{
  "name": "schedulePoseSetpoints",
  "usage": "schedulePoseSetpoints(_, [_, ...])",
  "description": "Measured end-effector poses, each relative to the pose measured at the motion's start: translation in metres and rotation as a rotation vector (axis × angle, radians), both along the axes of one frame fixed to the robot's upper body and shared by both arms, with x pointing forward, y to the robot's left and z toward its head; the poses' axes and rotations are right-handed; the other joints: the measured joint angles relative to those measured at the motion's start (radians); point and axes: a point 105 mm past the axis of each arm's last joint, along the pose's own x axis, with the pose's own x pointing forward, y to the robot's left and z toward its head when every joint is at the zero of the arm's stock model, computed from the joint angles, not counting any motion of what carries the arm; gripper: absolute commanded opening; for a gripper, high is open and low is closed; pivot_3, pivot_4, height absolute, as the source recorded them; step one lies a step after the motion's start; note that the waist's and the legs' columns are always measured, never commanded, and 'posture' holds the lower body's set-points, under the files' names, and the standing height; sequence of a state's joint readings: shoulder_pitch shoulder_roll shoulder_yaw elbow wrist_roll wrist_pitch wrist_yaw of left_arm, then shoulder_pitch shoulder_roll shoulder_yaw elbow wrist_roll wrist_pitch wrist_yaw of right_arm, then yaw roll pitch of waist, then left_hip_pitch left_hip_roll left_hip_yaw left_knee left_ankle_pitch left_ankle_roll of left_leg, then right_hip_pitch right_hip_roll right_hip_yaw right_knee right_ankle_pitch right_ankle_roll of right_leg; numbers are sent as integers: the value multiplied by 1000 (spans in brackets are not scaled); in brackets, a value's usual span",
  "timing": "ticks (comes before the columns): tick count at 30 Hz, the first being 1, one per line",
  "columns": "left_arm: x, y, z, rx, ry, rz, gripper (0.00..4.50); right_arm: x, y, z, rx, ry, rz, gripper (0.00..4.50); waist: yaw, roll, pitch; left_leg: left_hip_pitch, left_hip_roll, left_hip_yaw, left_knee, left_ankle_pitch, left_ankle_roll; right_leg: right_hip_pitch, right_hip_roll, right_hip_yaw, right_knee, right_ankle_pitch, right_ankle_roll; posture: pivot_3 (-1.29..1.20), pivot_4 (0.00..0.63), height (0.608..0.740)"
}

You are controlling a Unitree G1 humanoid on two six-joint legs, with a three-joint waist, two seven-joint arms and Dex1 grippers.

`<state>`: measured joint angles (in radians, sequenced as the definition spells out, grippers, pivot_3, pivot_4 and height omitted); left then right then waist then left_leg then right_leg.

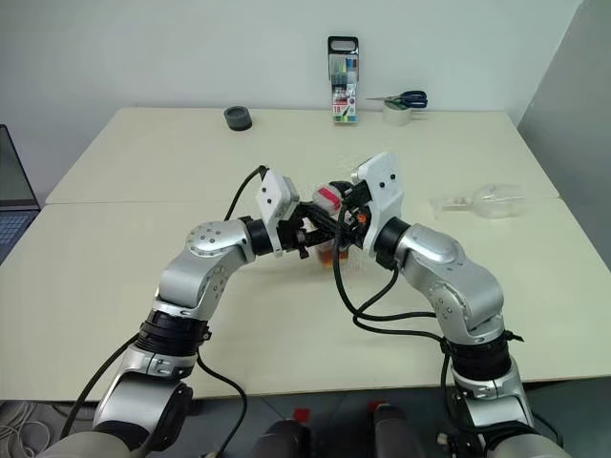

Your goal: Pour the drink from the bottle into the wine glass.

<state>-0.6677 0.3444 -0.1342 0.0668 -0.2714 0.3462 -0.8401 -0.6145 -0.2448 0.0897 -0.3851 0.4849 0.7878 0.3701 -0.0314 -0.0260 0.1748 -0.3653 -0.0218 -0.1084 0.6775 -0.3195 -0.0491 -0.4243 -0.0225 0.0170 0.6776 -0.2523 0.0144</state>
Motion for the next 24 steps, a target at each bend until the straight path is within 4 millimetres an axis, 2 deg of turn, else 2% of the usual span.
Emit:
schedulePoseSetpoints(1, [0, 0, 0, 1, 3, 0, 1998, 0, 0, 0, -1, -2, -1, 1851, 0, 0, 0, 0, 0, 0, 0, 0, 0, 0, 0, 0, 0, 0, 0, 0, 150, 740])
schedulePoseSetpoints(10, [-2, -1, 0, 2, 23, -8, 1998, 1, -2, 0, -6, -4, 26, 1854, 0, 0, 0, 0, 0, 0, 0, 0, 0, 0, 0, 0, 0, 0, 0, 0, 150, 740])
schedulePoseSetpoints(13, [-13, -1, 7, -11, 47, -91, 1998, -6, -6, 10, -47, -9, 165, 1854, -1, 0, 1, 0, 0, 0, 0, 0, 0, 0, 0, 0, 0, 0, 0, 0, 150, 740])
schedulePoseSetpoints(17, [-48, 5, 24, 51, 76, -339, 1998, -32, -10, 29, -158, -7, 492, 1854, -3, 4, 3, 1, 0, 1, 0, -2, 4, 1, 2, -1, -1, 0, 0, 0, 150, 740])
schedulePoseSetpoints(20, [-66, 10, 31, 113, 93, -467, 1998, -45, -7, 35, -200, 1, 654, 1854, -4, 5, 4, 2, 0, 1, 0, -2, 4, 3, 2, -2, -1, 0, 0, 0, 150, 740])
schedulePoseSetpoints(22, [-68, 11, 31, 132, 102, -500, 1998, -46, -7, 35, -210, 17, 697, 2591, -2, 5, 4, 1, 0, 0, 1, -2, 4, 3, 2, -2, 0, 0, 0, 0, 150, 740])
schedulePoseSetpoints(24, [-69, 7, 33, 134, 97, -521, 1998, -45, -6, 32, -214, 38, 710, 3085, 0, 5, 4, 1, 0, 0, 1, -2, 4, 3, 2, -2, 0, 0, 0, 0, 150, 740])
